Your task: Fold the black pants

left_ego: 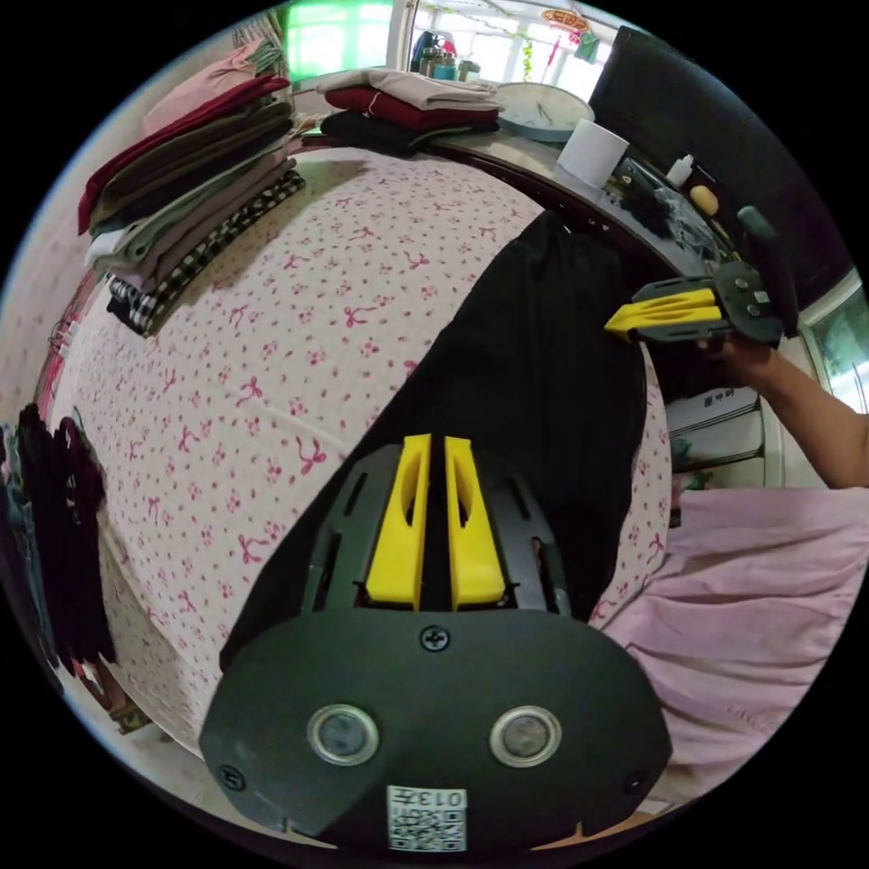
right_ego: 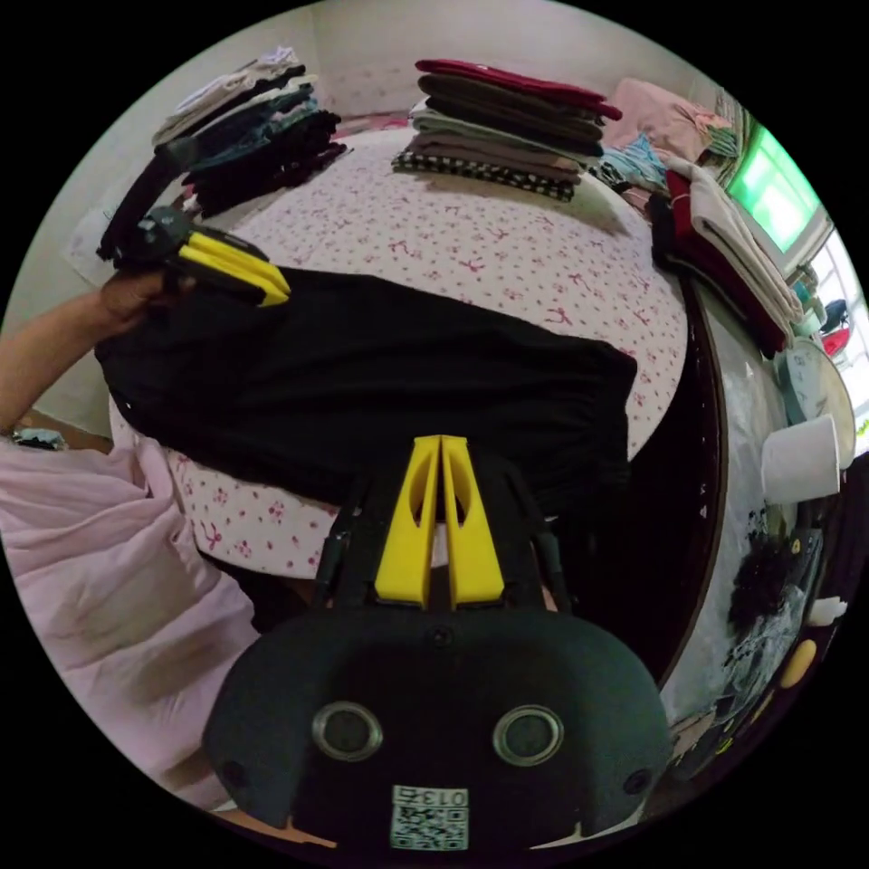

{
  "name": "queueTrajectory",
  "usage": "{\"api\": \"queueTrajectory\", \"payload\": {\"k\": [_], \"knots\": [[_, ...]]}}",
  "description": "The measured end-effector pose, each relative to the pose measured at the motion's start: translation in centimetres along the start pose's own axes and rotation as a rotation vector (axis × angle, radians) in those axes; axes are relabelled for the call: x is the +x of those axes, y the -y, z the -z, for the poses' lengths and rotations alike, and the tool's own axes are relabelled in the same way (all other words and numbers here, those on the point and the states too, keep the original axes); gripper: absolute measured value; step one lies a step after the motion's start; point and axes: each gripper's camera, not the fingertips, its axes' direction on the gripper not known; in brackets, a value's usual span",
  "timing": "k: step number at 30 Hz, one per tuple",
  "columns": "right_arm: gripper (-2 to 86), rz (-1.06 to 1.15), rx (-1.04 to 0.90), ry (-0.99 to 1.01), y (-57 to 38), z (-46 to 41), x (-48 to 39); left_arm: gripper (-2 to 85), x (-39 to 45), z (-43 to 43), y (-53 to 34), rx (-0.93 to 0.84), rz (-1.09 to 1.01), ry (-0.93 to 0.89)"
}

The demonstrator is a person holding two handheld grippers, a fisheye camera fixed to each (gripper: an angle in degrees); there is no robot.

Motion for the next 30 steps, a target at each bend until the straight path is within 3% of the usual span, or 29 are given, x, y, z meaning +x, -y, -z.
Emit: {"api": "queueTrajectory", "payload": {"k": [4, 10, 17, 20, 30], "knots": [[0.0, 0.022, -0.054, -0.015, -0.5, -1.2, -0.1, 0.1, -0.3, -1.6, 1.8, -0.065, -0.042, 0.061], [0.1, -0.045, -0.073, 0.050, -2.5, 0.9, 1.9, -0.3, -2.6, -1.5, 1.0, -0.023, 0.051, -0.040], [0.1, -0.069, 0.081, -0.010, 1.9, 2.8, -0.1, -0.3, 0.0, -1.1, 3.4, 0.040, -0.025, -0.030], [0.1, -0.064, 0.040, -0.005, 3.9, 1.3, -0.7, -0.3, 1.1, -2.9, 4.6, -0.027, -0.075, 0.017], [0.2, -0.060, -0.086, -0.066, 3.5, 2.1, -1.5, -0.4, -0.6, -1.8, 2.8, 0.024, -0.008, -0.004]]}}
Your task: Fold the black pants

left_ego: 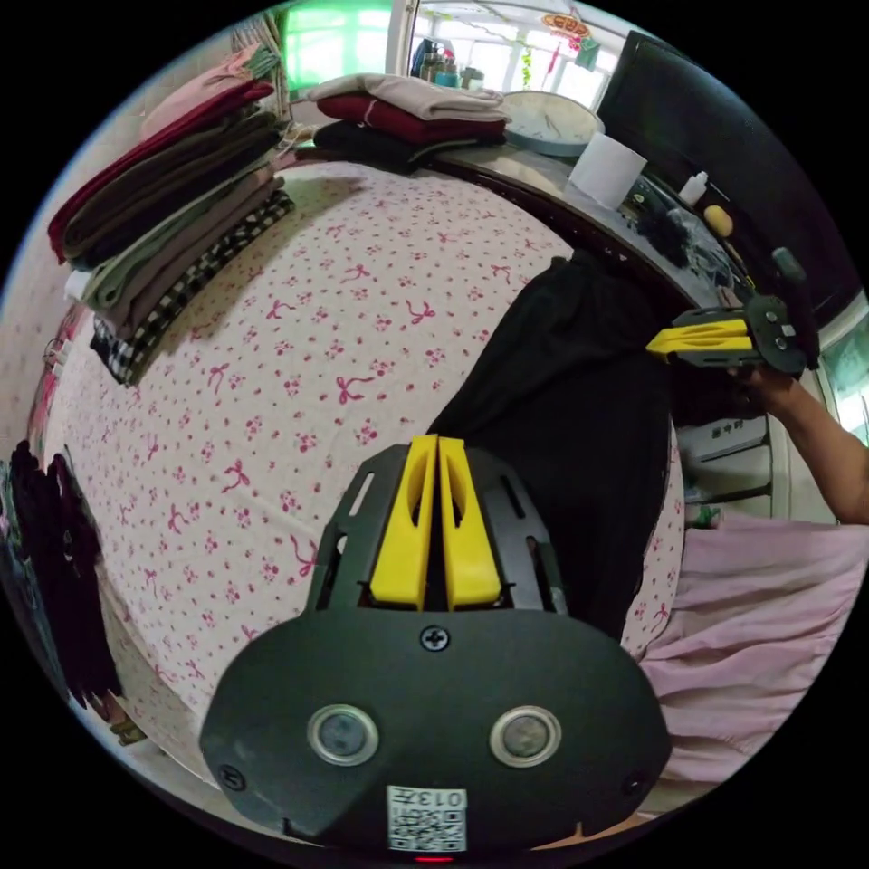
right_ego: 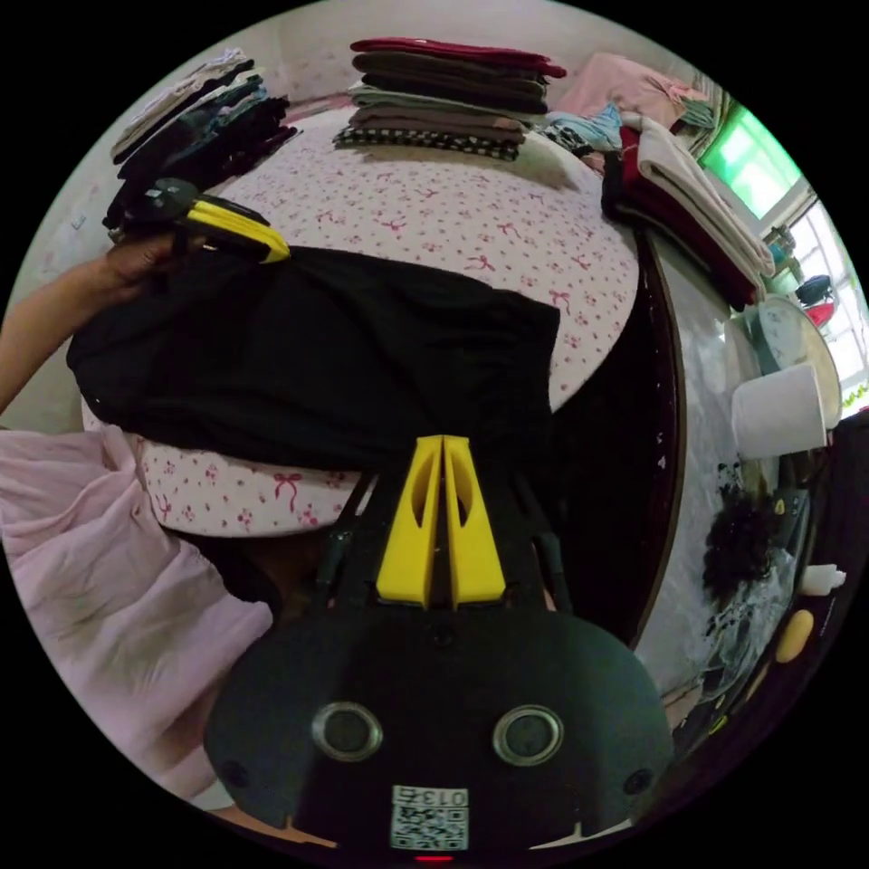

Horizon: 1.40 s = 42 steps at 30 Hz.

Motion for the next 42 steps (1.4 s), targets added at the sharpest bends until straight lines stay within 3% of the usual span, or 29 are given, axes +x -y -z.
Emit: {"api": "queueTrajectory", "payload": {"k": [6, 11, 16, 20, 23, 29, 33, 37, 40, 42], "knots": [[0.2, 0.138, 0.182, 0.174, 3.8, 3.7, -7.8, -0.3, 0.5, 5.1, -4.9, 0.093, 0.010, -0.066], [0.1, 0.362, 0.139, 0.261, 6.9, 2.7, -17.4, -0.3, 4.7, 5.5, -12.4, -0.026, -0.066, -0.086], [0.1, 0.544, 0.041, 0.169, 7.0, 1.2, -23.3, -0.3, 7.1, 3.6, -17.9, -0.153, -0.038, -0.132], [0.2, 0.538, 0.014, 0.180, 7.2, 1.9, -23.9, -0.3, 6.9, 5.3, -20.8, -0.088, -0.016, -0.096], [0.2, 0.500, 0.103, 0.209, 9.0, 3.7, -24.8, -0.3, 4.2, 7.2, -22.1, -0.027, 0.072, 0.009], [0.1, 0.617, 0.133, 0.267, 15.3, 3.7, -33.5, -0.3, -3.0, 7.0, -24.0, -0.085, 0.247, 0.175], [0.2, 0.715, -0.005, 0.238, 16.6, 1.0, -38.3, -0.3, -5.8, 6.4, -25.1, -0.089, 0.295, 0.193], [0.2, 0.750, 0.028, 0.300, 15.1, 1.3, -38.5, -0.3, -7.2, 6.3, -25.8, -0.081, 0.279, 0.138], [0.2, 0.742, -0.010, 0.279, 16.2, 1.7, -38.9, -0.3, -6.5, 7.1, -26.9, -0.096, 0.271, 0.224], [0.2, 0.713, 0.068, 0.303, 17.6, 2.5, -39.2, -0.3, -5.7, 8.0, -28.1, -0.055, 0.272, 0.203]]}}
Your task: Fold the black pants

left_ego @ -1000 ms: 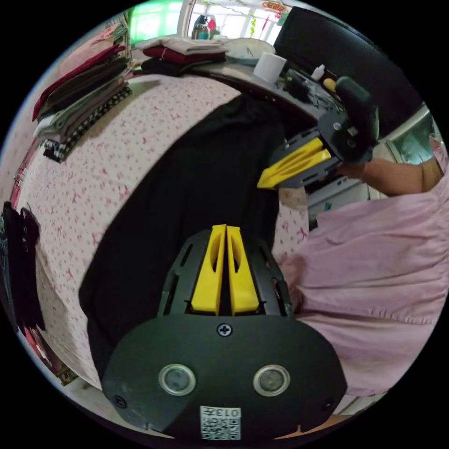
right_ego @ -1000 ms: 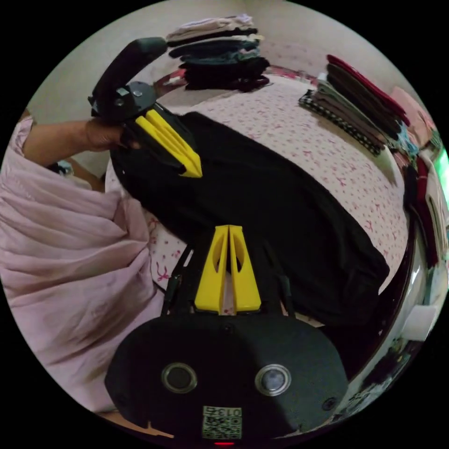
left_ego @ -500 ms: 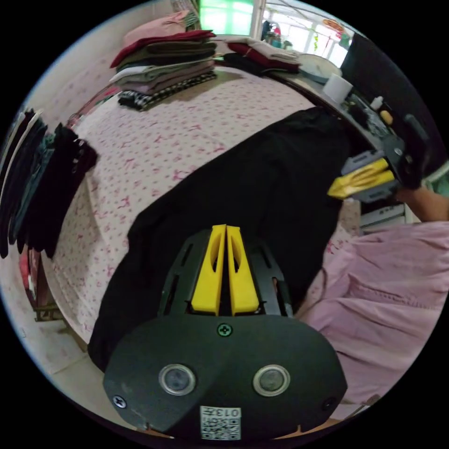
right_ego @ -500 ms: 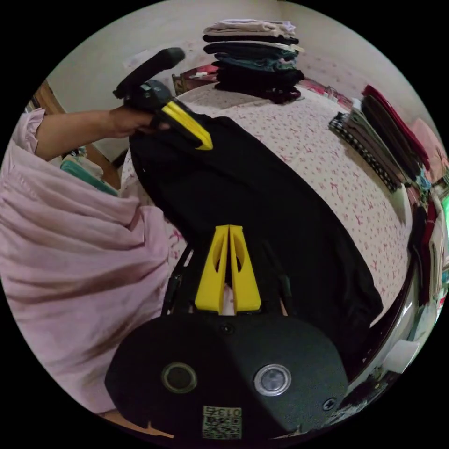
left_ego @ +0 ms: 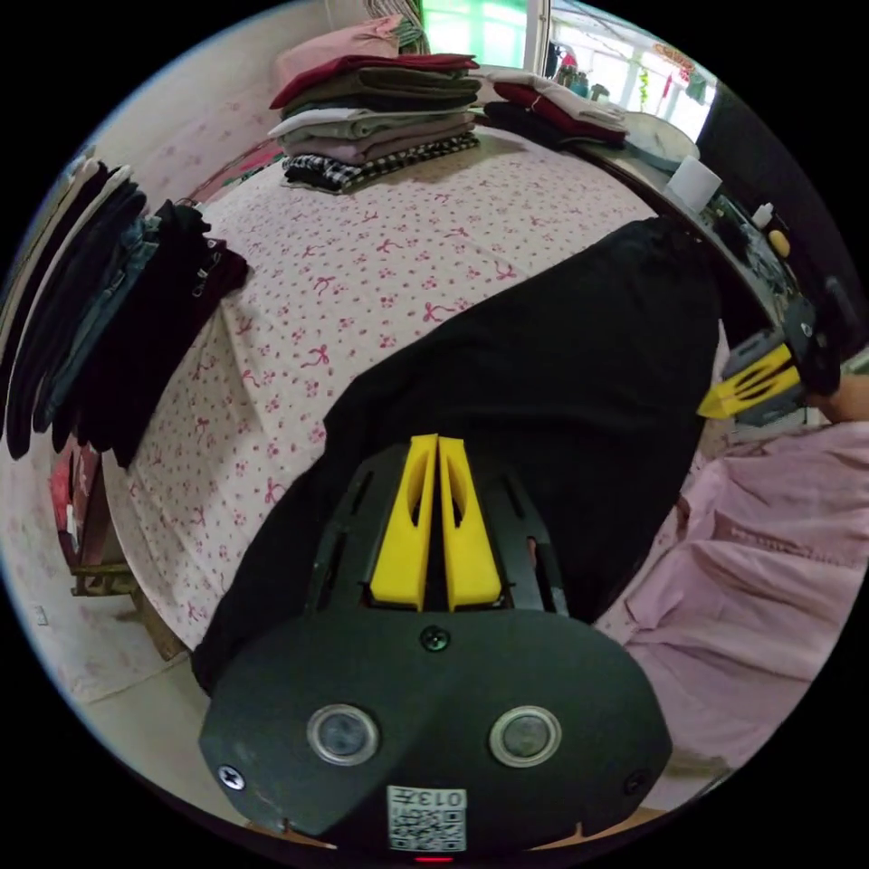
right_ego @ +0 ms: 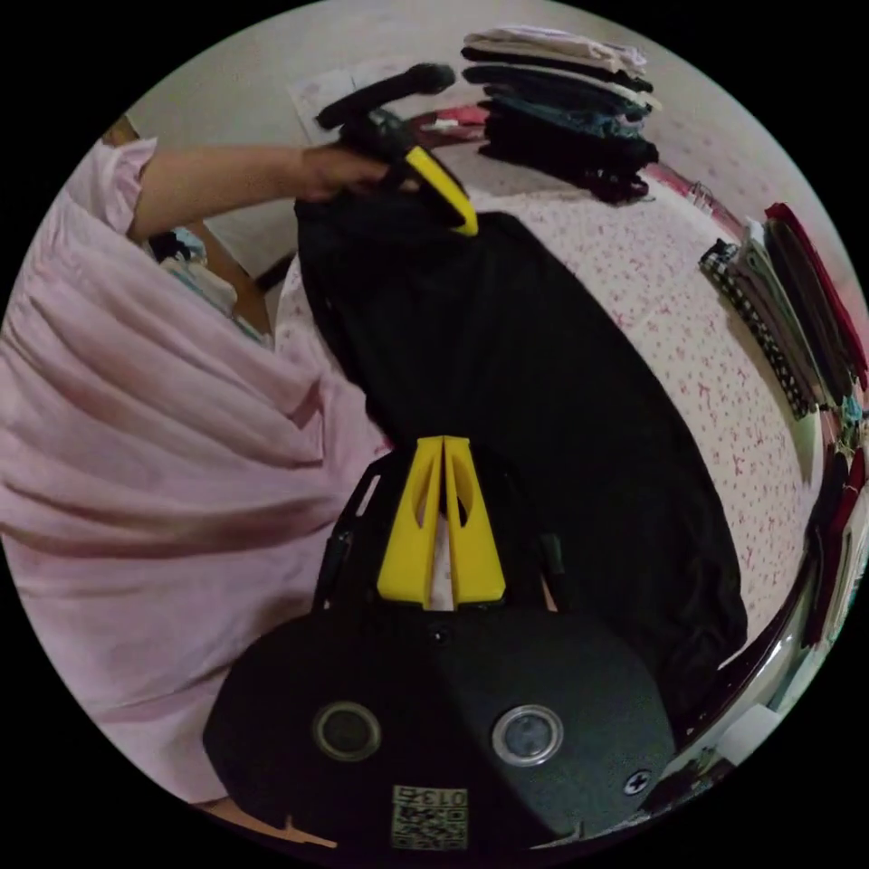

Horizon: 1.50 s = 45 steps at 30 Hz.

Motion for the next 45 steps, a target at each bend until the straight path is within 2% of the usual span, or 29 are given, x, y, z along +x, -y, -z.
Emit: {"api": "queueTrajectory", "payload": {"k": [6, 10, 12, 19, 21, 24, 26, 29, 32, 33, 35, 39, 45], "knots": [[0.3, 0.129, 0.062, 0.074, 8.5, -2.4, -1.8, -0.3, 3.2, 1.3, -6.1, -0.050, -0.063, -0.059], [0.2, 0.210, 0.010, 0.088, 12.2, -5.8, -4.1, -0.3, 5.1, -0.9, -9.5, -0.183, -0.108, -0.124], [0.2, 0.237, -0.072, 0.097, 12.5, -7.6, -4.9, -0.3, 5.3, -1.0, -10.5, -0.150, -0.096, -0.135], [0.2, 0.271, -0.079, 0.110, 10.1, -7.2, -4.8, -0.3, 4.7, -0.9, -12.2, -0.177, -0.122, -0.273], [0.2, 0.223, -0.013, 0.091, 9.9, -5.9, -3.2, -0.3, 3.9, -0.1, -12.1, -0.165, -0.132, -0.316], [0.2, 0.113, 0.037, 0.053, 10.3, -5.2, -0.1, -0.3, 0.0, 2.3, -11.8, 0.036, -0.002, -0.381], [0.2, 0.058, 0.053, 0.036, 10.8, -5.3, 1.7, -0.3, -3.1, 2.4, -11.1, 0.118, 0.149, -0.288], [0.2, 0.004, 0.065, 0.015, 12.1, -6.4, 4.3, -0.3, -4.1, 0.2, -9.4, 0.042, 0.178, -0.118], [0.2, -0.022, 0.014, -0.022, 12.5, -8.6, 6.4, -0.4, -4.4, -2.9, -8.9, -0.089, 0.188, -0.063], [0.2, -0.044, -0.033, -0.034, 12.2, -9.7, 7.4, -0.4, -4.5, -2.8, -9.1, -0.047, 0.189, -0.070], [0.2, -0.097, 0.014, 0.007, 10.8, -9.0, 9.0, -0.4, -5.5, -2.4, -9.7, -0.032, 0.277, -0.086], [0.4, -0.219, 0.110, -0.042, 4.0, -5.9, 12.1, -0.4, -5.2, -0.6, -8.7, 0.008, 0.326, -0.067], [1.4, -0.567, 0.088, -0.246, -11.5, -1.9, 18.6, -0.3, 1.7, 0.9, 0.4, 0.108, 0.090, -0.139]]}}
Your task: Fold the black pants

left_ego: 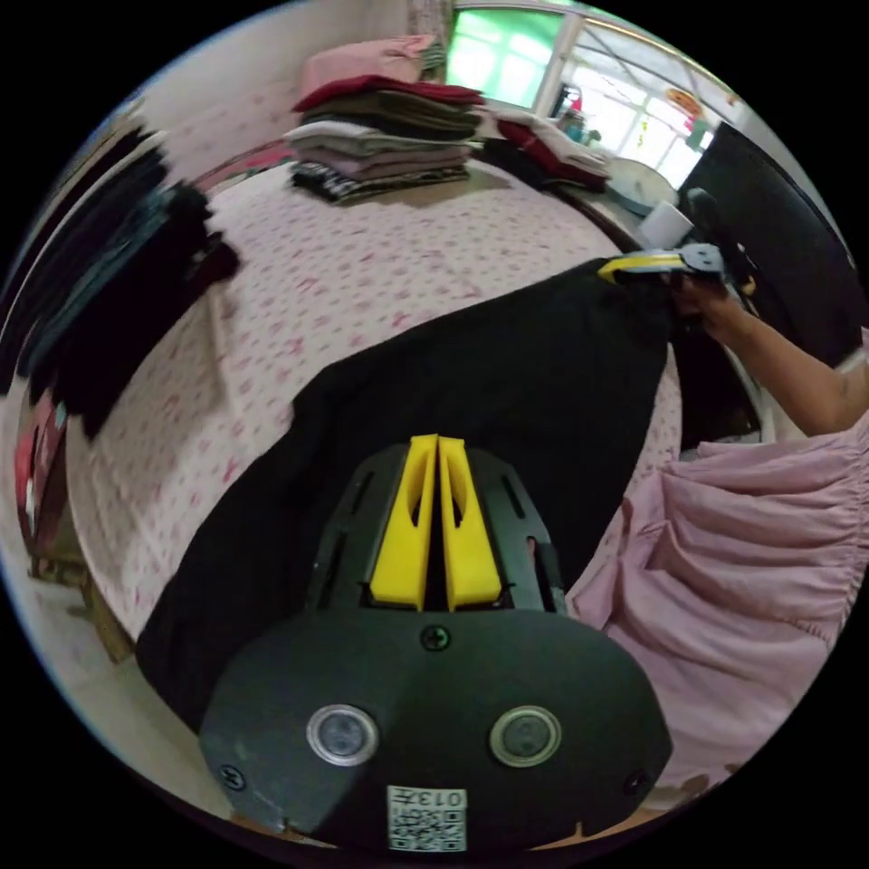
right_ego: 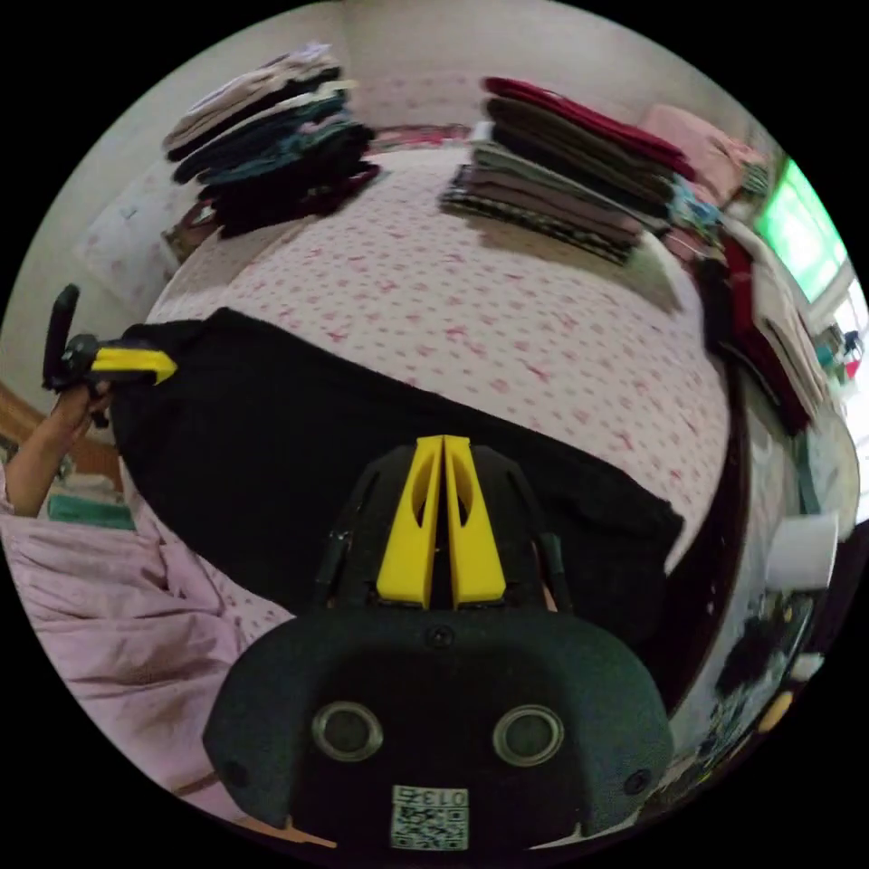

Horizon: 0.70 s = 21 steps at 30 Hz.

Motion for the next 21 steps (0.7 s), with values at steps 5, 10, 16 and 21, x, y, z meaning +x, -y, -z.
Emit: {"api": "queueTrajectory", "payload": {"k": [5, 10, 16, 21], "knots": [[4.5, -0.326, 0.012, -0.185, -8.1, 2.5, 12.2, -0.3, 8.3, -3.1, 8.8, 0.005, -0.227, -0.081], [6.7, -0.410, -0.006, -0.199, -12.9, 2.1, 19.8, -0.3, 14.0, -5.4, 15.9, -0.011, -0.344, -0.109], [5.5, -0.346, -0.064, -0.194, -15.3, -1.6, 23.5, -0.3, 18.6, -8.1, 22.0, -0.053, -0.419, -0.085], [2.2, -0.287, -0.073, -0.174, -18.0, -1.9, 25.9, -0.4, 19.5, -9.9, 24.6, -0.105, -0.367, -0.046]]}}
